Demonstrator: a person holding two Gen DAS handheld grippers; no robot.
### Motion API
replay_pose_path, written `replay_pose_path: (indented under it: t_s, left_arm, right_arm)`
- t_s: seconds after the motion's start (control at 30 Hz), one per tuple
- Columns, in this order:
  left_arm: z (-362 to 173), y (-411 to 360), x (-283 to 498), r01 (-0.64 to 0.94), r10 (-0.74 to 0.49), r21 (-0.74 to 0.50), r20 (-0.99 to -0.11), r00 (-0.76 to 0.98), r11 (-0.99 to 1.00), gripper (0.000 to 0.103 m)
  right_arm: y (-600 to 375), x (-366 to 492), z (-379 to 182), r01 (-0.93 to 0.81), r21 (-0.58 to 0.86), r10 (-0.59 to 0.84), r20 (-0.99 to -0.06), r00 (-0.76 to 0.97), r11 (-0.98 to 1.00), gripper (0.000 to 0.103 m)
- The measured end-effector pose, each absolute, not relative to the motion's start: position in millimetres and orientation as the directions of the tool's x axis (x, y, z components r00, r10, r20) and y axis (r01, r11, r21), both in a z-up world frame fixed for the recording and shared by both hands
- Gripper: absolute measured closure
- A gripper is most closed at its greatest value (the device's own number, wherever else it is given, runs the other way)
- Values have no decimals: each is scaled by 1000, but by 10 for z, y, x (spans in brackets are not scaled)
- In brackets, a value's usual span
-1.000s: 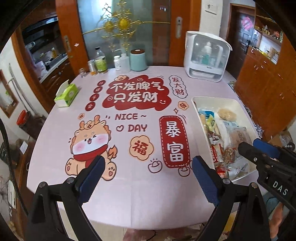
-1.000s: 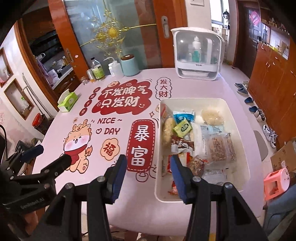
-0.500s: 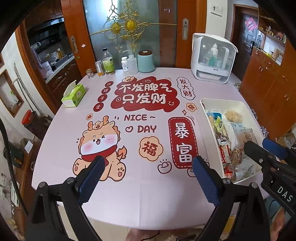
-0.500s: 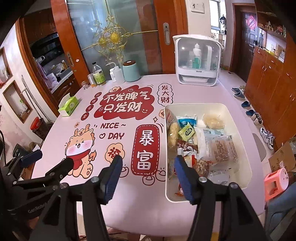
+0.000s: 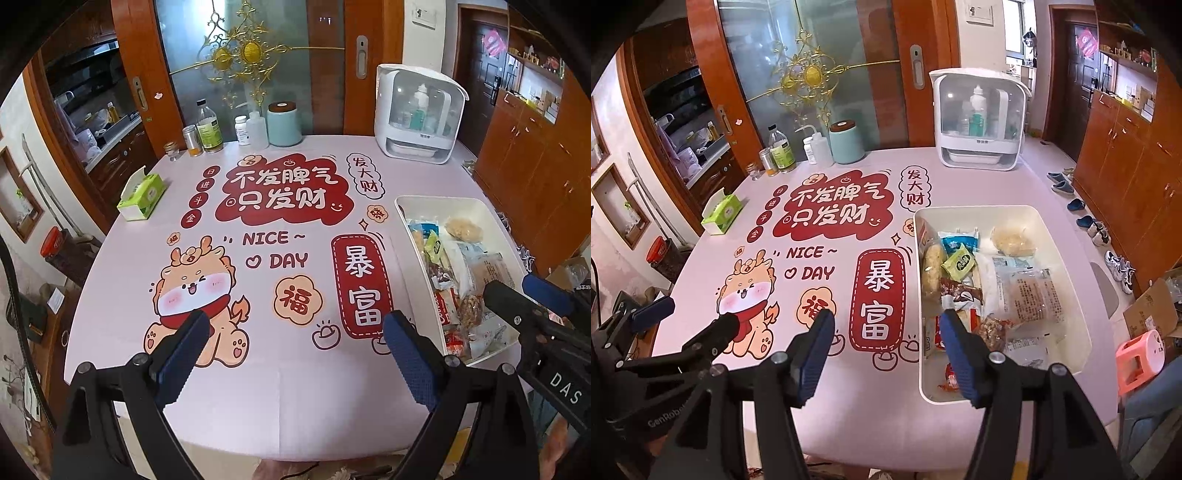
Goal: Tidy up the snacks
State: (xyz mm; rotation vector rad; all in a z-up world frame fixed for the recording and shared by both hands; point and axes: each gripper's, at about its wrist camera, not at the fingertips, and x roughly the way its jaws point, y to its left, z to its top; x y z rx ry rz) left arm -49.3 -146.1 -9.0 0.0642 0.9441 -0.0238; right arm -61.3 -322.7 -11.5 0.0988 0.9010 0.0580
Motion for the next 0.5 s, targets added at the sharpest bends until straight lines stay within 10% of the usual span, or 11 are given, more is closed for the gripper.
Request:
replay_pose_path:
  t_s: [0.5]
  left_arm:
    - [-110,-1506,-484,58,1,42,-814,580,997,9]
  right_arm:
    - [-3236,-610,-122,-8,110,91,-781,618,994,43]
